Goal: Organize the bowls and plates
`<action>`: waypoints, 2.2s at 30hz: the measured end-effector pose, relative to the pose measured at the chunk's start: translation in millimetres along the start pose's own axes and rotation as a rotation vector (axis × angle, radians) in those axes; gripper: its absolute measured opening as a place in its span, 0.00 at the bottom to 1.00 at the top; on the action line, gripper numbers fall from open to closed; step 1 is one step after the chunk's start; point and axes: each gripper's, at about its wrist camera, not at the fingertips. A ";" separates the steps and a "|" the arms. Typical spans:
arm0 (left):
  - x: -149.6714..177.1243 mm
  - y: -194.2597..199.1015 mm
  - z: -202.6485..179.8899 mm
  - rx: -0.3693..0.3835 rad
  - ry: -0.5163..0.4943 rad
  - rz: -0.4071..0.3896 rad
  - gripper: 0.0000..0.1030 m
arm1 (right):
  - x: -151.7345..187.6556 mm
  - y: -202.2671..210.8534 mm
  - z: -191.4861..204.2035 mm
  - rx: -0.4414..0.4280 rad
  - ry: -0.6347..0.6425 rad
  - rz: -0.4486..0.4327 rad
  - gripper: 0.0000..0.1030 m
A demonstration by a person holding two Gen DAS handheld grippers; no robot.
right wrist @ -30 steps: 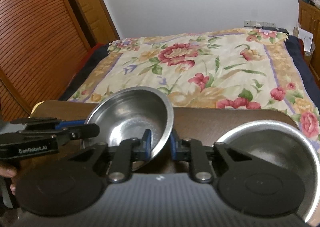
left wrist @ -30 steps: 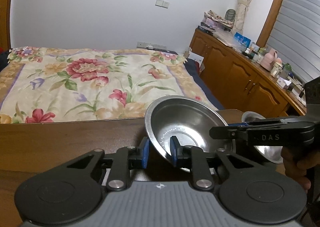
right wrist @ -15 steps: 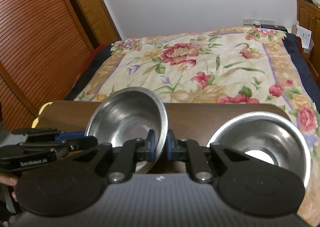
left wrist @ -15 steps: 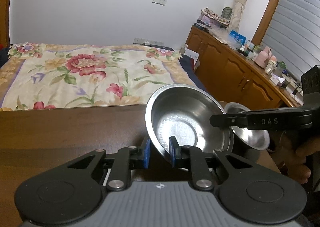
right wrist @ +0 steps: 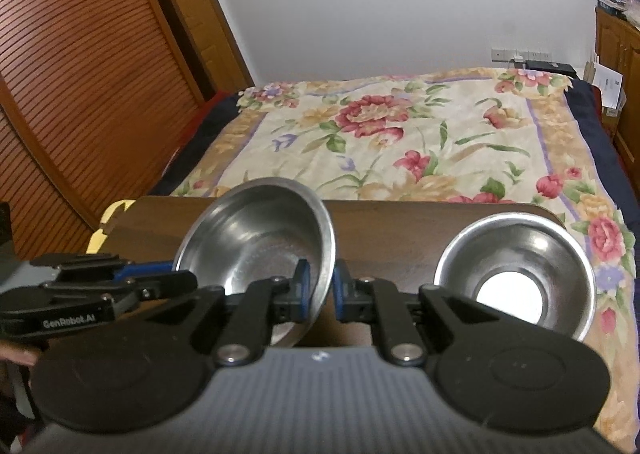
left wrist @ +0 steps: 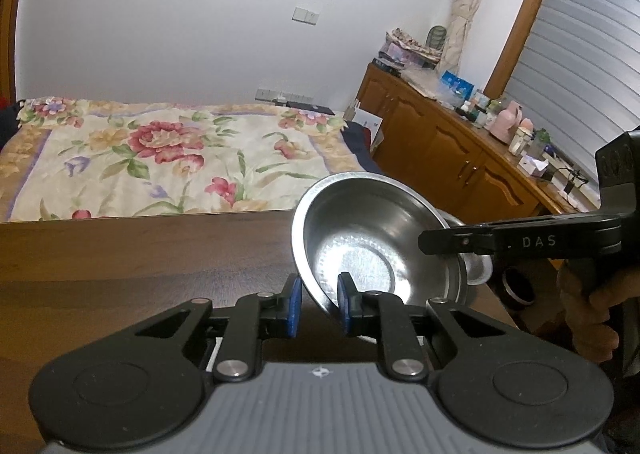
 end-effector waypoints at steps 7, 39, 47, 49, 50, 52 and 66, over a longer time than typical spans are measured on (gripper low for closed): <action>9.3 26.0 -6.0 0.019 -0.012 -0.006 0.19 | 4.9 18.1 11.9 -0.007 -0.007 -0.010 0.13; 110.7 86.9 -46.6 0.072 -0.108 0.083 0.19 | 97.1 82.4 38.6 -0.036 -0.061 0.009 0.13; 129.1 85.3 -49.3 0.049 -0.155 0.091 0.19 | 113.1 81.8 45.4 -0.032 -0.032 0.035 0.13; 131.9 84.2 -50.4 0.042 -0.170 0.093 0.19 | 115.9 83.0 45.5 -0.027 -0.022 0.033 0.13; 133.8 84.2 -51.1 0.035 -0.181 0.091 0.19 | 116.9 83.0 46.2 -0.023 -0.016 0.032 0.13; 137.9 84.1 -52.2 0.024 -0.200 0.083 0.19 | 120.3 82.8 47.3 -0.016 -0.008 0.027 0.13; 144.8 73.0 -53.0 -0.006 -0.215 0.082 0.19 | 136.0 74.3 64.0 0.078 0.124 -0.005 0.12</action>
Point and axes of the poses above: each gripper's, at about its wrist camera, not at the fingertips, and y roughly against the way its jaws point, z to its left, x to its underside, and after that the axes turned 10 degrees about y, right-handed
